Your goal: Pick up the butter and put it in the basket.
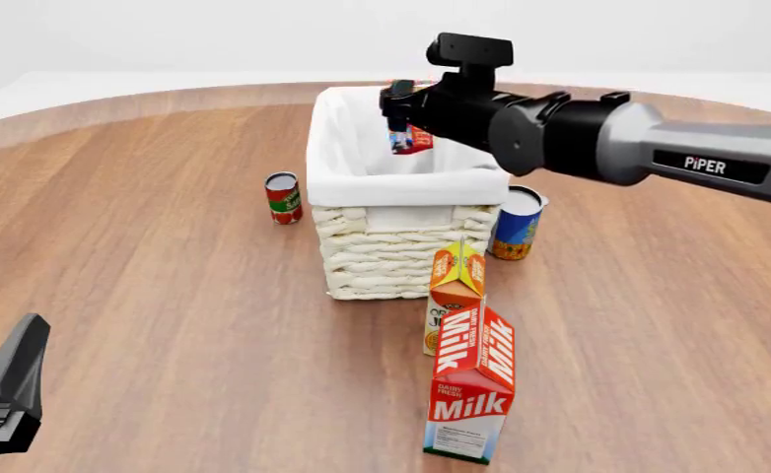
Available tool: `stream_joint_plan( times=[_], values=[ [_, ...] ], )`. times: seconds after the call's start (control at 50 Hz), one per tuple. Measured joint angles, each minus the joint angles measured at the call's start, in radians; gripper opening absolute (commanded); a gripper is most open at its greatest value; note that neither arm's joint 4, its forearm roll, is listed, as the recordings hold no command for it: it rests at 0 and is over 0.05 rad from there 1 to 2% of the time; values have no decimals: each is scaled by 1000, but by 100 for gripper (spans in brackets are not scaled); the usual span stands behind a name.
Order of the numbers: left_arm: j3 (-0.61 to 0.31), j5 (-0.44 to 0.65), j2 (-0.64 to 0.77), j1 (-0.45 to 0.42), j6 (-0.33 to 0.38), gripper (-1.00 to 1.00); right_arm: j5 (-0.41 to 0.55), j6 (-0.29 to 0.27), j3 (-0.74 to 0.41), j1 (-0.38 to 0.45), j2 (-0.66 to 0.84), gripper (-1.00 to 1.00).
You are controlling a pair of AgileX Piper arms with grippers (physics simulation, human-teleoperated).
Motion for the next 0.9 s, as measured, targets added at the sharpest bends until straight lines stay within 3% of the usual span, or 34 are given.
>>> stream_joint_plan(
  times=[0.9],
  values=[
    [0,0,0,0,0,100,-3,-3,5,-16,-51,100]
  ],
)
